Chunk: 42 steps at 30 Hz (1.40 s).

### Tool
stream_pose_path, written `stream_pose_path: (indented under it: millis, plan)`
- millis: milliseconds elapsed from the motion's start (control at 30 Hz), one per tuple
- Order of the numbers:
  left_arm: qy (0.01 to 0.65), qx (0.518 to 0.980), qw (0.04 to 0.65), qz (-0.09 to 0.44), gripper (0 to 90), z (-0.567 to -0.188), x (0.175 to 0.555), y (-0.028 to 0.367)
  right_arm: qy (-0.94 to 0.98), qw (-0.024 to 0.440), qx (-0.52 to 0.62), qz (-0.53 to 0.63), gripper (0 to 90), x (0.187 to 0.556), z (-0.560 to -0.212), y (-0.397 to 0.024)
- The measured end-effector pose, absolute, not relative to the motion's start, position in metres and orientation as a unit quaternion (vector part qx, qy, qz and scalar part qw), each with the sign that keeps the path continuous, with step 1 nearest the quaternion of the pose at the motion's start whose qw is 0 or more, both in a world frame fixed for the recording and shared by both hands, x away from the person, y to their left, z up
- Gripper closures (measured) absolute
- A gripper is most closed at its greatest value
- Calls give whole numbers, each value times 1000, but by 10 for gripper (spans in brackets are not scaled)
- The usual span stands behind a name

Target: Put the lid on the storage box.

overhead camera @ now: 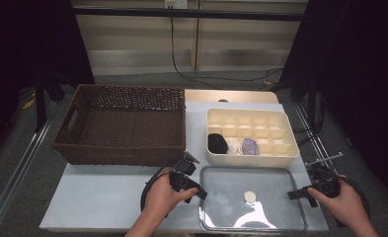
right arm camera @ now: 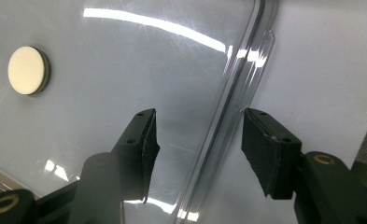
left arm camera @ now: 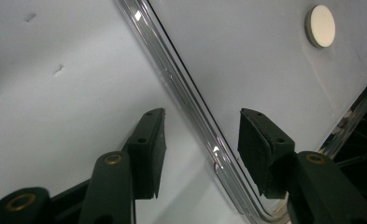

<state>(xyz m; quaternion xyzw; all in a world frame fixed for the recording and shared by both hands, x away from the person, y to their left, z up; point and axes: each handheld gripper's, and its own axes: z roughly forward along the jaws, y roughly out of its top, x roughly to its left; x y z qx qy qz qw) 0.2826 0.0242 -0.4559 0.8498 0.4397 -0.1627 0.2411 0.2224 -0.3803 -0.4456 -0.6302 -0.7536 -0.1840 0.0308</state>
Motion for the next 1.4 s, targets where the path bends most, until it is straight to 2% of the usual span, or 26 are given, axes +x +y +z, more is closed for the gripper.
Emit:
stream_pose_path:
  millis: [167, 400, 767, 1133, 1400]
  plan:
    - [442, 850, 239, -159, 524, -456, 282, 21, -743, 44, -644, -175, 484, 224, -446, -380]
    - [449, 849, 233, -157, 533, -456, 282, 16, -735, 54, -654, -169, 460, 227, -446, -378]
    - [470, 843, 226, -137, 591, -455, 279, 14, -729, 55, -662, -166, 488, 228, -447, -377]
    - [498, 833, 211, -116, 598, -453, 274, 6, -719, 59, -670, -177, 509, 226, -449, -379]
    - [515, 816, 231, -125, 619, -456, 275, 12, -713, 58, -676, -178, 528, 225, -449, -380]
